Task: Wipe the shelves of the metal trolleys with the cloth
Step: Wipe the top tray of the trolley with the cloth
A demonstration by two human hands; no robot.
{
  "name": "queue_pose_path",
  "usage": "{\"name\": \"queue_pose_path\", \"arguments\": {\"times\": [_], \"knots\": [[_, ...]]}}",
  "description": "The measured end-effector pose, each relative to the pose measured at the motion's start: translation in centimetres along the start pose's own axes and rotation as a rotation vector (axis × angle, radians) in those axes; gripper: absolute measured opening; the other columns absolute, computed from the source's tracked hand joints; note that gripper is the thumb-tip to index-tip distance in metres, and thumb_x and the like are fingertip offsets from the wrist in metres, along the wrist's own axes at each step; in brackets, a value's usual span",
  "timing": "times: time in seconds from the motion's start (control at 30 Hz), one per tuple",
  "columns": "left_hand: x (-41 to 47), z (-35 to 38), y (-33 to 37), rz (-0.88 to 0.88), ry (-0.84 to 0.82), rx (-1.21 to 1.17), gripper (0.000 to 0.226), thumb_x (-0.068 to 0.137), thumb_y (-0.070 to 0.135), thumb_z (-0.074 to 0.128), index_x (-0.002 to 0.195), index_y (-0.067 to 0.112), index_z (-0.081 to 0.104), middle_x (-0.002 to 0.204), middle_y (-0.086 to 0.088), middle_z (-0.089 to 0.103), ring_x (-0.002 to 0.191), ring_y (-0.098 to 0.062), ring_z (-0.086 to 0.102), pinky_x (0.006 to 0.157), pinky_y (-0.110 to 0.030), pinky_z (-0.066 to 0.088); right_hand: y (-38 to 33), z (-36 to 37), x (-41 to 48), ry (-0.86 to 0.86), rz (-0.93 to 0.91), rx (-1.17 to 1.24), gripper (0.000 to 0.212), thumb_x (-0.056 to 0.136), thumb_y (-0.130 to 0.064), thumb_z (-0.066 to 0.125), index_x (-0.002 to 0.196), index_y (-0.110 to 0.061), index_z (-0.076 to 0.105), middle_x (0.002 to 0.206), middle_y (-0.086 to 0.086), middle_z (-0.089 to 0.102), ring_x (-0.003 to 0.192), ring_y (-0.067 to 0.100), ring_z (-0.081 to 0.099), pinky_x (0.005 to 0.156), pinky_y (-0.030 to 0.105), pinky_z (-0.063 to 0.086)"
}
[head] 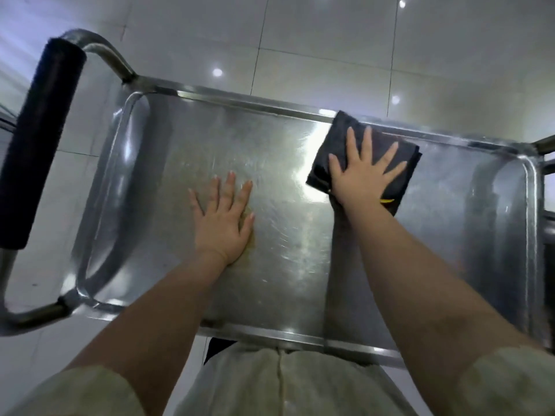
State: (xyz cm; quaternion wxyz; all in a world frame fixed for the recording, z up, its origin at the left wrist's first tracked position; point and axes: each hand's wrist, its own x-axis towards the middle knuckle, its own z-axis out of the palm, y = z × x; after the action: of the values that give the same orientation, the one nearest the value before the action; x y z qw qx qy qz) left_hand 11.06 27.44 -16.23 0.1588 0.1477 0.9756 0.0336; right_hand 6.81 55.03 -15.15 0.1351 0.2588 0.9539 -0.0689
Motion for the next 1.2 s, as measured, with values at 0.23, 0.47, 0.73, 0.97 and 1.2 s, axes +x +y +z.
{"name": "queue_pose_path", "arguments": {"times": [0.23, 0.47, 0.73, 0.97, 1.2], "knots": [[0.8, -0.3, -0.8, -0.013, 0.015, -0.024, 0.062, 0.097, 0.052, 0.011, 0.156, 0.033, 0.004, 0.165, 0.001, -0.005, 0.152, -0.027, -0.006, 0.114, -0.067, -0.004, -11.7, 0.4, -0.1, -0.045, -0.4, -0.075, 0.067, 0.093, -0.073, 0.017, 0.153, -0.048, 0.001, 0.164, -0.014, -0.005, 0.148, 0.04, -0.014, 0.111, 0.068, -0.013], [1.1, -0.2, -0.7, 0.02, 0.017, -0.074, 0.061, 0.098, 0.053, 0.004, 0.155, 0.038, -0.012, 0.164, 0.001, -0.017, 0.15, -0.027, -0.018, 0.113, -0.067, -0.009, 3.1, -1.2, 1.1, 0.013, 0.196, 0.063, 0.068, 0.091, -0.074, 0.019, 0.153, -0.05, 0.002, 0.164, -0.014, -0.005, 0.149, 0.038, -0.01, 0.114, 0.067, -0.006], [1.4, 0.0, -1.4, 0.04, 0.041, -0.053, 0.061, 0.099, 0.052, 0.006, 0.156, 0.035, -0.011, 0.164, -0.001, -0.016, 0.15, -0.03, -0.014, 0.112, -0.068, -0.012, -7.9, 0.3, 0.8, 0.013, 0.027, 0.013, 0.069, 0.092, -0.073, 0.016, 0.153, -0.047, -0.004, 0.163, -0.014, -0.011, 0.147, 0.044, -0.014, 0.111, 0.069, -0.011], [1.2, 0.3, -1.3, 0.05, 0.061, -0.06, 0.059, 0.101, 0.048, 0.014, 0.156, 0.034, -0.003, 0.165, -0.002, -0.011, 0.151, -0.029, -0.013, 0.112, -0.068, -0.01, -10.4, 1.4, -2.1, -0.018, -0.191, -0.039, 0.067, 0.092, -0.073, 0.011, 0.152, -0.049, -0.003, 0.164, -0.014, -0.007, 0.148, 0.039, -0.015, 0.113, 0.067, -0.009], [1.3, 0.1, -1.2, 0.041, 0.03, -0.081, 0.06, 0.101, 0.046, 0.014, 0.155, 0.036, -0.01, 0.164, 0.0, -0.017, 0.15, -0.028, -0.016, 0.112, -0.067, -0.012, -1.9, 6.9, -21.4, -0.021, -0.236, -0.011, 0.067, 0.094, -0.07, 0.02, 0.155, -0.042, 0.015, 0.164, -0.006, 0.012, 0.149, 0.044, -0.001, 0.112, 0.071, 0.004]]}}
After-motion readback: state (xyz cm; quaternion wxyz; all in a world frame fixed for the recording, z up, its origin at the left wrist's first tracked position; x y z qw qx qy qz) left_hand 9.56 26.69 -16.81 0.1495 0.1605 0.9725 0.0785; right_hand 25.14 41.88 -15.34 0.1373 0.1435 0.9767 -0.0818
